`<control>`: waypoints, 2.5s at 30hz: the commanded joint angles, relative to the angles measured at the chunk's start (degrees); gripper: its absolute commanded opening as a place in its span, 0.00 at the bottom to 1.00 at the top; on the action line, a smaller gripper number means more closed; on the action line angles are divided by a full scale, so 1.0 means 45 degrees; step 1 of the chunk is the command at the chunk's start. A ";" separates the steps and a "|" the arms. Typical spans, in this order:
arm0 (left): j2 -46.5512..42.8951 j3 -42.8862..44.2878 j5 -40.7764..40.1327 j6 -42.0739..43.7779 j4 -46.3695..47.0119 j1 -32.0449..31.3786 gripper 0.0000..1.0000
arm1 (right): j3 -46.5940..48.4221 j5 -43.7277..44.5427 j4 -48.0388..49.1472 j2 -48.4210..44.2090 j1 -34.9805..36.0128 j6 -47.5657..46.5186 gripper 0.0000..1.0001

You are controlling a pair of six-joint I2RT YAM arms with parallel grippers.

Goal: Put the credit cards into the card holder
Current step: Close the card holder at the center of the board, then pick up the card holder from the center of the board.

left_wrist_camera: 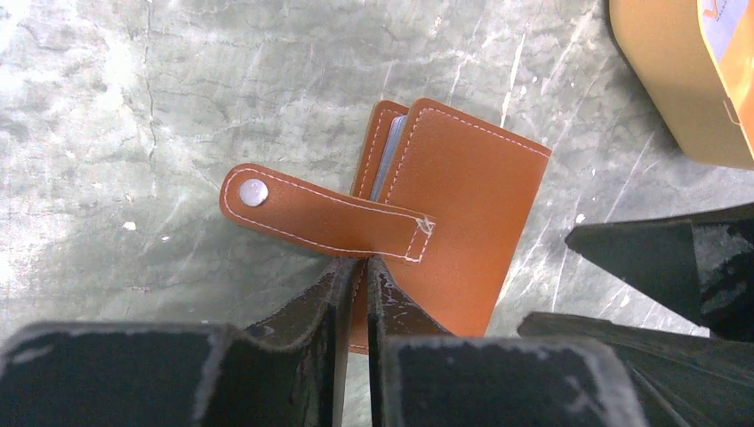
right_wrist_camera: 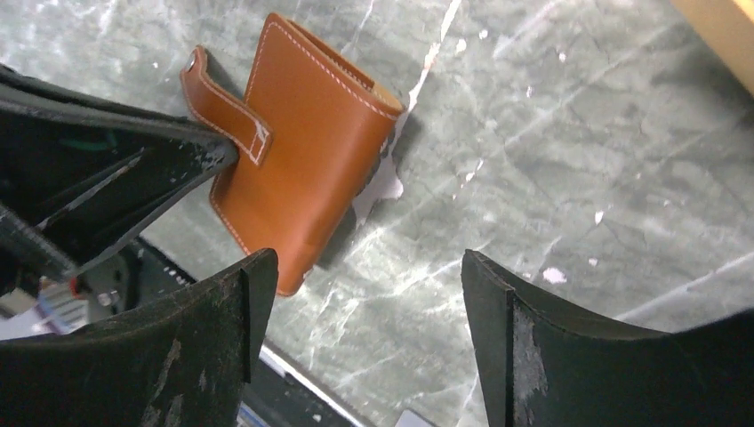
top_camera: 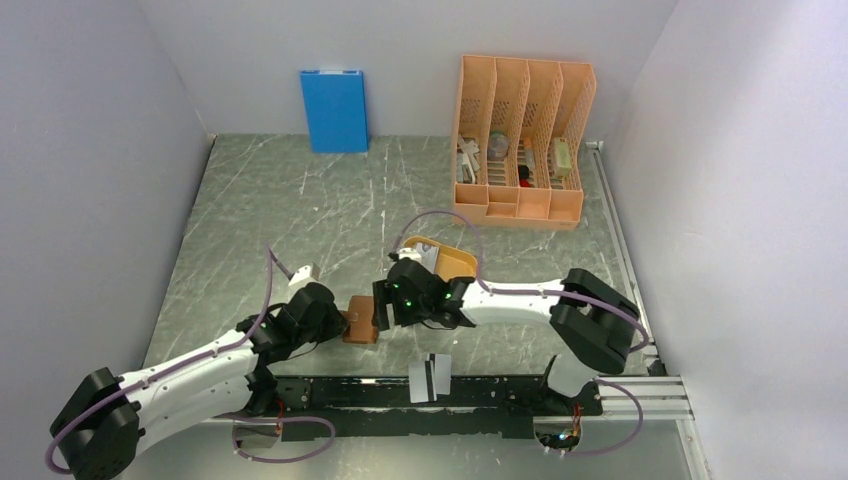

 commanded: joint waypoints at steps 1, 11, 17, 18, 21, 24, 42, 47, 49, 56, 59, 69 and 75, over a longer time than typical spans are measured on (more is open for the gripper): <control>0.0380 -0.0439 -0.0532 -0.0150 -0.0807 -0.0012 0.14 | -0.1097 -0.1338 0.1560 -0.0774 -0.0372 0.1669 0.79; 0.0924 -0.0562 -0.0775 -0.0508 -0.1006 -0.0012 0.05 | -0.2458 -0.3696 0.5157 0.0034 -0.0921 0.4120 0.79; 0.1114 -0.0741 -0.0711 -0.0748 -0.0868 -0.0012 0.05 | -0.3080 -0.4165 0.6928 0.0849 -0.0977 0.5915 0.75; 0.1168 -0.0737 -0.0726 -0.0766 -0.0876 -0.0012 0.05 | -0.3119 -0.4178 0.7145 0.0997 -0.0968 0.6151 0.74; 0.1301 -0.0698 -0.0764 -0.0854 -0.0886 -0.0012 0.05 | -0.3243 -0.4166 0.7648 0.1372 -0.0970 0.6664 0.71; 0.1362 -0.0697 -0.0757 -0.0842 -0.0834 -0.0012 0.05 | -0.3115 -0.4018 0.7691 0.1674 -0.0945 0.6782 0.68; 0.1528 -0.0853 -0.0284 -0.0705 -0.0355 -0.0012 0.05 | -0.2137 -0.3914 0.8070 0.3227 -0.0684 0.6789 0.39; 0.1455 -0.0695 -0.0267 -0.0692 -0.0626 -0.0007 0.05 | -0.1996 -0.3751 0.7798 0.2905 -0.0652 0.6297 0.15; 0.1128 -0.0388 -0.0395 -0.0685 -0.1154 -0.0012 0.05 | -0.1851 -0.3573 0.7290 0.2591 -0.0634 0.5943 0.08; -0.1055 0.2085 -0.0673 -0.0709 -0.4687 -0.0012 0.25 | -0.0431 -0.2776 0.4197 0.0675 -0.0629 0.3605 0.00; -0.2077 0.4409 -0.1103 -0.0607 -0.6759 -0.0012 0.40 | 0.0905 -0.1989 0.1682 -0.0495 -0.0614 0.1276 0.00; -0.0641 1.3441 -0.2604 0.3342 -0.6782 -0.0012 0.78 | 0.3721 0.8538 0.1305 -0.3591 0.1413 -1.4114 0.00; 0.1271 1.6568 -0.0513 0.2915 -0.6371 -0.0012 0.85 | 0.0224 1.0256 1.1298 -0.4636 0.2019 -2.4462 0.00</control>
